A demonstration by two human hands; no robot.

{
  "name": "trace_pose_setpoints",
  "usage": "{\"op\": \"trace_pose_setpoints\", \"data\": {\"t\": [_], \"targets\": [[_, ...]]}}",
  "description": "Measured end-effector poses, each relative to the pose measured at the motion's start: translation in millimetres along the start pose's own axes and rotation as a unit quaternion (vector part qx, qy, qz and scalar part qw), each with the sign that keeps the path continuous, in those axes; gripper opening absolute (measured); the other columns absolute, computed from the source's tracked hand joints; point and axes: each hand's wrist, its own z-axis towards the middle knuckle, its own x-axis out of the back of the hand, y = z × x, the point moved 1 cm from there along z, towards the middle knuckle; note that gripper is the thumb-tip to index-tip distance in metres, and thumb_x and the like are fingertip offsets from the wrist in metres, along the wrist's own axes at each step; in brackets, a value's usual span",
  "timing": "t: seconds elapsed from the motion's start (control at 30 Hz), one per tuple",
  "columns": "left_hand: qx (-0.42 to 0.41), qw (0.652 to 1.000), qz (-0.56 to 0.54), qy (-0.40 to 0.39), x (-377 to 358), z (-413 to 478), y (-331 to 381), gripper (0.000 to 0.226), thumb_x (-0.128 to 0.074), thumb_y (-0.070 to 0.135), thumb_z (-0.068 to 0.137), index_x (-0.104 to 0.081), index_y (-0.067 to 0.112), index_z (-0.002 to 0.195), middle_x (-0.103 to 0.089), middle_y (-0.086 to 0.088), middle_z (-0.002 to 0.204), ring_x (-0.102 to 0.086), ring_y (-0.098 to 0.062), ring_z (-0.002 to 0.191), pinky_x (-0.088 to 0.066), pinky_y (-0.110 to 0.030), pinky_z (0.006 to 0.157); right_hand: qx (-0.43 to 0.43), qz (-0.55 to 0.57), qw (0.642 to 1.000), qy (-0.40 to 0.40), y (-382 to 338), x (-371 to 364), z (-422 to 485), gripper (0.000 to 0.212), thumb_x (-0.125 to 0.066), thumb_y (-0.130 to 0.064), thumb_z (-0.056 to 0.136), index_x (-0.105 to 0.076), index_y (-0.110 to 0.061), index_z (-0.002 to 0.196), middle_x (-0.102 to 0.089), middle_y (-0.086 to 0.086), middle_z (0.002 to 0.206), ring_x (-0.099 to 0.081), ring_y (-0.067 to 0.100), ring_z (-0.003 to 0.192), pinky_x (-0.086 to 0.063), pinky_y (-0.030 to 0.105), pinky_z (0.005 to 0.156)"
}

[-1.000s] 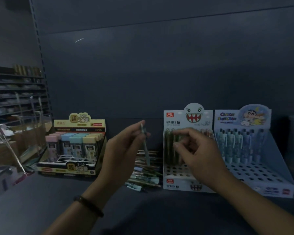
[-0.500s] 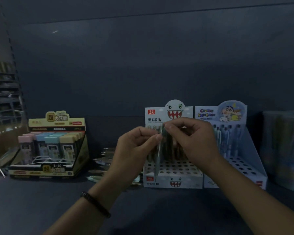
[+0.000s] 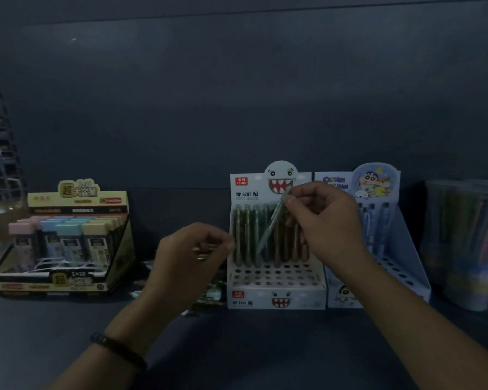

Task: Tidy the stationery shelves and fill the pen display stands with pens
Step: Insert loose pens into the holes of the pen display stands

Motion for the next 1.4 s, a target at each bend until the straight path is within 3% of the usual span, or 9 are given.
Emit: {"op": "trace_pose_setpoints", "data": {"t": [0.13,0.33,0.6,0.87,0.97,1.07,1.13,1.3,1.4], "targets": [[-0.107,0.984,0.106,-0.094,-1.9,-8.0,6.2,0.007,-0.083,0.033,0.087,-0.079,0.038,0.088,-0.070,0.026,0.090,-0.068,-0.003,0.088,-0.054,-0.024,0.080,0.009,-0.039,0.999,0.014,10.0,1.0,1.8,0.005,-0.077,-0.018,0.095,-0.075,-0.022,0.096,-0.075,-0.001,0.083,-0.075,0.016,0.077,-0.065,0.039,0.075],[-0.102,0.967,0.138,-0.186,-6.7,-14.8,11.7,0.019,-0.082,0.050,0.083,-0.081,0.043,0.100,-0.071,0.029,0.099,-0.066,0.007,0.094,-0.057,-0.025,0.082,0.042,-0.092,0.995,-0.012,13.9,-4.7,-1.8,0.011,-0.074,-0.022,0.097,-0.071,-0.032,0.102,-0.071,-0.009,0.085,-0.071,0.010,0.080,-0.064,0.042,0.068],[-0.087,0.969,0.100,-0.208,-6.4,-15.7,13.1,0.019,-0.085,0.035,0.084,-0.083,0.039,0.102,-0.072,0.024,0.100,-0.069,0.001,0.094,-0.056,-0.020,0.079,0.056,-0.106,0.993,-0.019,15.3,-13.1,-4.8,0.020,-0.073,-0.022,0.098,-0.073,-0.033,0.115,-0.072,-0.006,0.079,-0.072,0.009,0.073,-0.063,0.044,0.071],[-0.087,0.969,0.085,-0.216,-6.3,-15.5,7.9,0.019,-0.084,0.031,0.085,-0.083,0.040,0.102,-0.071,0.025,0.099,-0.069,-0.002,0.091,-0.055,-0.024,0.078,0.051,-0.108,0.993,-0.020,16.4,-14.6,-4.9,0.021,-0.074,-0.020,0.097,-0.072,-0.036,0.111,-0.072,-0.008,0.080,-0.073,0.009,0.073,-0.064,0.043,0.068],[-0.094,0.969,0.080,-0.212,-7.5,-15.4,6.2,0.019,-0.083,0.030,0.085,-0.083,0.039,0.101,-0.072,0.024,0.098,-0.069,-0.003,0.090,-0.056,-0.025,0.077,0.047,-0.131,0.990,-0.033,18.0,-13.1,-5.7,0.019,-0.075,-0.019,0.096,-0.074,-0.032,0.111,-0.072,-0.010,0.082,-0.072,0.005,0.074,-0.064,0.035,0.071],[-0.098,0.970,0.068,-0.212,-7.3,-15.0,5.3,0.019,-0.083,0.027,0.086,-0.084,0.037,0.101,-0.072,0.023,0.098,-0.069,-0.002,0.089,-0.056,-0.025,0.076,0.060,-0.165,0.983,-0.047,18.1,-13.1,-6.7,0.017,-0.075,-0.022,0.095,-0.076,-0.033,0.108,-0.071,-0.015,0.082,-0.068,-0.002,0.078,-0.054,0.010,0.070],[-0.101,0.970,0.065,-0.212,-7.3,-15.0,4.5,0.019,-0.083,0.026,0.086,-0.084,0.037,0.101,-0.072,0.023,0.098,-0.069,-0.001,0.089,-0.056,-0.024,0.076,0.082,-0.200,0.975,-0.049,16.2,-13.9,-7.1,0.016,-0.075,-0.026,0.095,-0.077,-0.033,0.109,-0.069,-0.019,0.080,-0.066,-0.006,0.078,-0.048,0.006,0.070],[-0.109,0.970,0.056,-0.212,-6.5,-15.4,1.2,0.019,-0.082,0.021,0.087,-0.084,0.036,0.099,-0.074,0.021,0.097,-0.070,0.000,0.089,-0.056,-0.023,0.076,0.093,-0.276,0.952,-0.091,17.0,-9.4,-6.4,0.027,-0.065,-0.025,0.100,-0.071,-0.036,0.124,-0.058,-0.019,0.065,-0.060,-0.002,0.065,-0.054,0.026,0.072],[-0.119,0.969,0.055,-0.211,-5.2,-14.7,1.3,0.019,-0.082,0.020,0.087,-0.084,0.035,0.097,-0.074,0.020,0.096,-0.071,-0.002,0.087,-0.057,-0.022,0.075,0.076,-0.319,0.936,-0.131,18.2,-7.2,-7.5,0.038,-0.059,-0.025,0.099,-0.062,-0.042,0.133,-0.050,-0.020,0.066,-0.061,0.012,0.077,-0.060,0.038,0.078]]}}
